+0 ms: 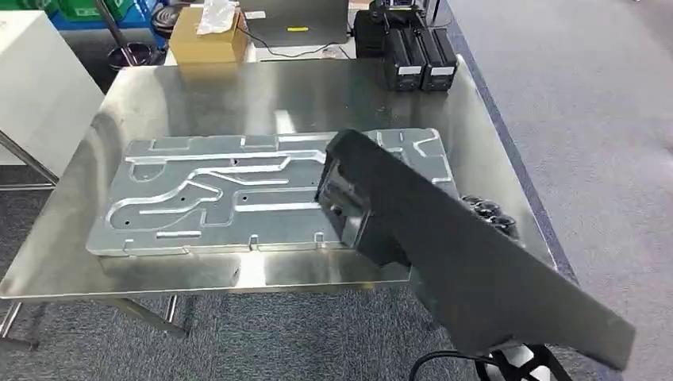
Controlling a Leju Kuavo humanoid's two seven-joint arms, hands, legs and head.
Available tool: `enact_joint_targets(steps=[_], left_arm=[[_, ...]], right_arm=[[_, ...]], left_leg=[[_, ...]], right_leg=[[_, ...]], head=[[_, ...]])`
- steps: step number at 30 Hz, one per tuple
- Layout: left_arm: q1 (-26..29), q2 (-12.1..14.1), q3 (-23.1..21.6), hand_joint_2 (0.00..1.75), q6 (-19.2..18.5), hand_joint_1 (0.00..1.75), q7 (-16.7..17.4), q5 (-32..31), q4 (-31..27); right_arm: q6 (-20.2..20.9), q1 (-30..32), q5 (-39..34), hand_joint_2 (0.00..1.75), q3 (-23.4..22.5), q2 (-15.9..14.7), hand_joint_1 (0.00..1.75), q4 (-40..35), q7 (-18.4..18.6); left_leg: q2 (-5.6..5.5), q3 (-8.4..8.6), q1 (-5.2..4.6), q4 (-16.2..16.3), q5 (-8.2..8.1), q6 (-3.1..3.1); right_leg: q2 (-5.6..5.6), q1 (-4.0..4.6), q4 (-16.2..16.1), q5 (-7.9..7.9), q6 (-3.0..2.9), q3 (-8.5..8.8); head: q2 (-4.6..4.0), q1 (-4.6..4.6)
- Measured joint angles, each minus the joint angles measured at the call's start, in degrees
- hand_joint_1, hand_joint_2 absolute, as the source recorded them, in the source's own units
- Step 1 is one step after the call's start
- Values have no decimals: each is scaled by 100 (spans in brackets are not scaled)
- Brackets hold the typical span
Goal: Take the parts from the cabinet and place them on the table.
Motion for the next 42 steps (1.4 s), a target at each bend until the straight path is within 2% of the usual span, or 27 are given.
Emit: enact_joint_targets(steps=[1, 3, 4, 5, 7, 9, 11, 14, 15, 16, 18, 20, 21, 22, 24, 25, 26, 29, 31, 32, 34, 35, 36, 37, 39, 40, 42], left_arm=[[-3, 0, 0, 175, 2, 0, -11, -4, 0], [-57, 4, 2, 175, 0, 0, -31, -2, 0], [-86, 2, 2, 175, 0, 0, -33, -4, 0], [-99, 2, 2, 175, -2, 0, -41, -4, 0], [-94, 2, 2, 175, -2, 0, -61, -42, 0], [-65, -13, 2, 175, -2, 0, -65, -63, 0], [-33, -26, 2, 175, -4, 0, -68, -63, 0], [-33, -41, 4, 175, -2, 0, -100, -40, 0], [-35, -55, 7, 175, 2, 0, -101, -28, 0], [-35, -57, 11, 175, 9, 0, -105, 0, 0], [-31, -59, 28, 175, 22, 0, -118, 42, 0], [-16, -63, 68, 175, 50, 0, -144, 92, 0], [-6, -68, 96, 175, 61, 0, -153, 122, 0], [2, -77, 129, 175, 81, 0, -171, 153, 0], [5, -92, 159, 175, 96, 0, -221, 186, 0], [8, -94, 179, 175, 96, 0, -234, 212, 0], [5, -96, 201, 175, 96, 0, -249, 232, 0], [20, -101, 271, 175, 107, 0, -267, 251, 0], [20, -98, 291, 175, 114, 0, -271, 251, 0], [21, -98, 302, 175, 116, 0, -280, 253, 0], [-3, -85, 328, 175, 120, 0, -330, 260, 0], [-35, -83, 337, 175, 120, 0, -339, 258, 0], [-52, -85, 337, 175, 120, 0, -339, 251, 0], [-49, -85, 337, 175, 120, 0, -339, 245, 0], [-36, -85, 337, 175, 118, 0, -337, 232, 0], [-15, -87, 337, 175, 118, 0, -330, 229, 0], [-2, -94, 337, 175, 112, 0, -341, 214, 0]], right_arm=[[-97, -36, 98, 175, 0, 2, 166, -67, 11], [-263, -51, 241, 175, 2, 2, 166, -145, 33], [-331, -55, 316, 175, 4, 2, 166, -173, 55], [-399, -58, 421, 175, 9, 2, 166, -193, 88], [-602, -81, 799, 175, 50, 2, 166, -272, 256], [-825, -123, 1173, 175, 109, 4, 166, -320, 416], [-1109, -200, 1573, 175, 140, 4, 166, -341, 571], [-1386, -322, 2023, 175, 164, 4, 166, -346, 785], [-1481, -398, 2139, 175, 168, 2, 166, -337, 934], [-1615, -481, 2275, 175, 168, -2, 166, -317, 1055], [-1922, -680, 2653, 175, 166, -29, 166, -188, 1294], [-2239, -883, 3086, 175, 146, -112, 166, 48, 1600], [-2359, -1003, 3243, 175, 129, -171, 166, 204, 1725], [-2449, -1135, 3367, 175, 100, -228, 166, 363, 1847], [-2616, -1471, 3661, 175, 61, -358, 166, 724, 2102], [-2634, -1636, 3785, 175, 44, -421, 166, 897, 2216], [-2641, -1783, 3909, 175, 22, -475, 166, 1056, 2322], [-2632, -2137, 4264, 175, -31, -621, 166, 1559, 2584], [-2617, -2503, 4624, 175, -55, -719, 166, 2000, 2821], [-2610, -2692, 4795, 175, -70, -758, 166, 2202, 2929], [-2577, -3080, 5188, 175, -74, -861, 166, 2769, 3164], [-2573, -3319, 5413, 175, -74, -924, 166, 3131, 3277], [-2573, -3554, 5592, 175, -74, -973, 166, 3479, 3386], [-2582, -3734, 5716, 175, -79, -1032, 166, 3794, 3466], [-2564, -4028, 5993, 175, -85, -1106, 166, 4267, 3604], [-2536, -4190, 6152, 175, -83, -1128, 166, 4510, 3670], [-2488, -4657, 6379, 175, -68, -1229, 166, 5175, 3764]], left_leg=[[-2, -131, -8, 328, -213, -12], [-3, -529, -9, 1208, -622, -33], [-3, -694, -8, 1585, -727, -39], [-2, -756, -8, 1746, -734, -36], [-1, -568, -8, 1351, -402, -14], [-1, -146, -8, 368, 156, 39], [-4, -26, -40, 28, 69, 75], [-24, -72, -48, 28, 82, 151], [-12, -34, 4, -39, 121, 204], [-14, -22, -2, -58, 129, 217], [5, -30, -10, -57, 129, 253], [10, -29, -16, -54, 122, 265], [6, -22, -16, -51, 119, 268], [-5, -14, -17, -48, 115, 264], [-17, 15, -22, -41, 96, 246], [-15, 11, -22, -43, 84, 230], [-17, -30, -64, -13, 76, 208], [-14, -41, -54, -54, 88, 137], [-17, -76, -65, 86, -29, 65], [-17, -244, -60, 436, -213, 45], [-20, -700, -56, 1348, -564, 11], [-19, -850, -55, 1639, -610, -2], [-19, -897, -54, 1702, -545, -5], [-15, -839, -45, 1517, -364, 0], [-12, -506, -15, 680, 161, 9], [-13, -359, -5, 262, 297, 28], [-22, -282, -36, 100, 179, 103]], right_leg=[[-13, 1, -9, -20, -51, 23], [-34, 21, -7, -38, -85, 40], [-37, 33, -4, -47, -97, 48], [-36, 40, 0, -55, -105, 58], [-4, 47, 13, -84, -95, 93], [17, 48, 30, -124, -59, 150], [30, 87, 69, -132, -10, 98], [8, 80, 46, -84, 73, 51], [6, 63, 95, -141, 116, 35], [-1, 64, 262, -247, 153, -31], [-1, 41, 1103, -648, 200, -462], [-2, 33, 1753, -799, 222, -820], [-2, 33, 1737, -681, 224, -842], [-2, 34, 1464, -457, 211, -740], [-2, 41, 441, 100, 153, -271], [0, 54, 127, 105, 117, -135], [0, 101, 24, 82, 104, -117], [12, 98, 28, 81, 48, -147], [9, 29, -37, 105, -3, -95], [2, 28, -36, 95, -47, -91], [-6, 36, -30, 88, -59, -90], [-7, 37, -21, 84, -64, -91], [-6, 37, -10, 81, -62, -86], [-6, 36, 1, 69, -56, -81], [-1, 33, 40, 39, -28, -69], [-1, 33, 63, 16, -3, -70], [20, 54, 110, 33, 62, -161]], head=[[2, -8], [0, -4], [0, -4], [0, -4], [0, -4], [0, -4], [0, -7], [2, 2], [2, 0], [0, 24], [0, 26], [0, 26], [0, 26], [0, 26], [0, 26], [0, 24], [0, 26], [0, 20], [0, 18], [0, 9], [0, 13], [0, 13], [0, 13], [0, 15], [0, 15], [0, 15], [0, 15]])
